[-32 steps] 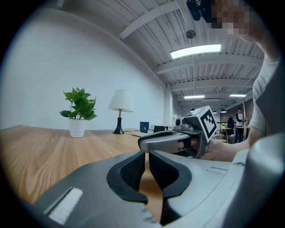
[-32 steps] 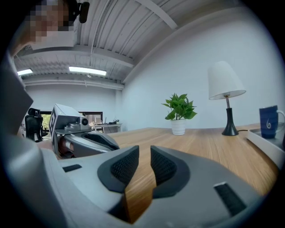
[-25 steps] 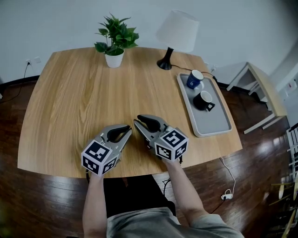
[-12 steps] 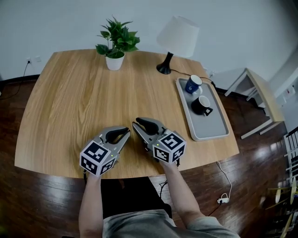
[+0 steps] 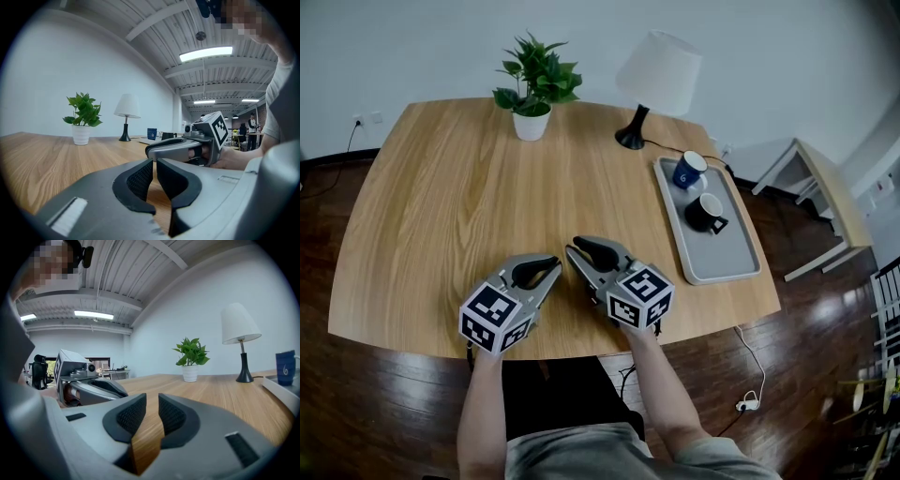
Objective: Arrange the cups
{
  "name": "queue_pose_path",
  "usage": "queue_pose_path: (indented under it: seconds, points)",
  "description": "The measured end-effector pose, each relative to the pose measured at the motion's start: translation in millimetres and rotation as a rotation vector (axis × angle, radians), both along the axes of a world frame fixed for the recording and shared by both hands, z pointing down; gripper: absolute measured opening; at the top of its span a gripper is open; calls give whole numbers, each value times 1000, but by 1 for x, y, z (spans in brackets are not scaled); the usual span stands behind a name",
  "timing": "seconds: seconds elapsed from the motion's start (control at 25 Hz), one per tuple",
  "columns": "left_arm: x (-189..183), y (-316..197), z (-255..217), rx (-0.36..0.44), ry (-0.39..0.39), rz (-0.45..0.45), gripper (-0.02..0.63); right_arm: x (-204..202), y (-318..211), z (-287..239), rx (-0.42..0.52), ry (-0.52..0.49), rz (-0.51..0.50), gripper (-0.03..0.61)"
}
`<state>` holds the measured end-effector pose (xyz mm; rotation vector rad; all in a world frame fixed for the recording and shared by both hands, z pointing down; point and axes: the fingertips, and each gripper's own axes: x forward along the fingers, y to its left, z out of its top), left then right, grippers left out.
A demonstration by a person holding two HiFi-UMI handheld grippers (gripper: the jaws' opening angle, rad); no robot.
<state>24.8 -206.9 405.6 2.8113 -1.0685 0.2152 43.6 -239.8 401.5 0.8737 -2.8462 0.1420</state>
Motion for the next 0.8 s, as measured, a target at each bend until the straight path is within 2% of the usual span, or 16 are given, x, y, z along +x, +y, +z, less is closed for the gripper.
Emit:
queue_pose_path:
  seconds: [0.8]
  points:
    - [0, 0, 2, -1, 0, -1, 36, 0, 0, 2, -2, 0, -1, 77]
